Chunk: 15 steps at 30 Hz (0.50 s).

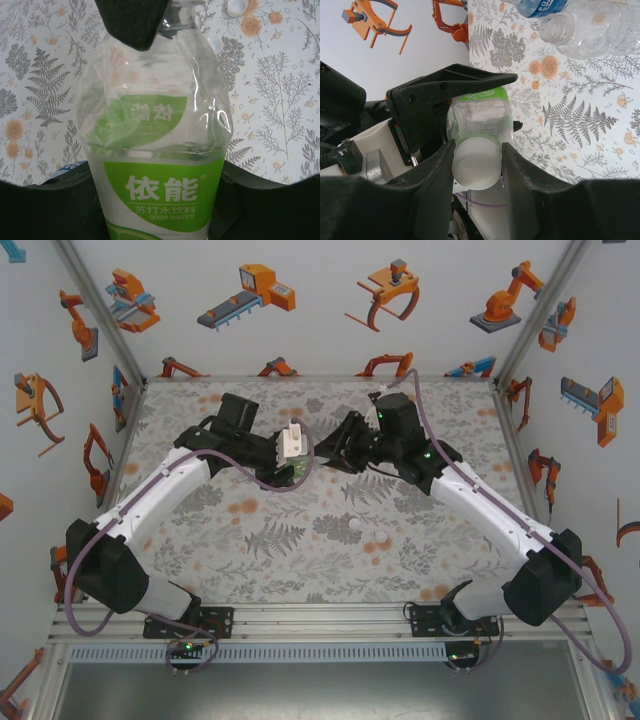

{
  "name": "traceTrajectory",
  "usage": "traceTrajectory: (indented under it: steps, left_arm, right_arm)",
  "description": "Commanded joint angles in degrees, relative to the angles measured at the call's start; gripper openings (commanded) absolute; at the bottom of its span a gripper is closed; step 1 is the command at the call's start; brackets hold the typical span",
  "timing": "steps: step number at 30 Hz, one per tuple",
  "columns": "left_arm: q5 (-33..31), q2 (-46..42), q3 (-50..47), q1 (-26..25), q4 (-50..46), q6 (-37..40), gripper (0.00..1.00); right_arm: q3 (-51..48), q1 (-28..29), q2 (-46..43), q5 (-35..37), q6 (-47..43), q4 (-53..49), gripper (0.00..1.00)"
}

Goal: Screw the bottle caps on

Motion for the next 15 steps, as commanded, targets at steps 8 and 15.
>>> traceTrajectory:
  steps: [8,15]
  left_arm:
    - [-1.6,-1.94,-1.89,-0.19,4.28,-3.66,0.6]
    - [-4.29,-4.41,-4.46,-0.09,8.63,-5.63,0.97]
  right_arm:
    - [0.22,-0.47,-0.61,-1.54,1.63,1.36,0.19]
    - [2.97,-4.67,0.22,-0.15,-5.97,-6.43,0.14]
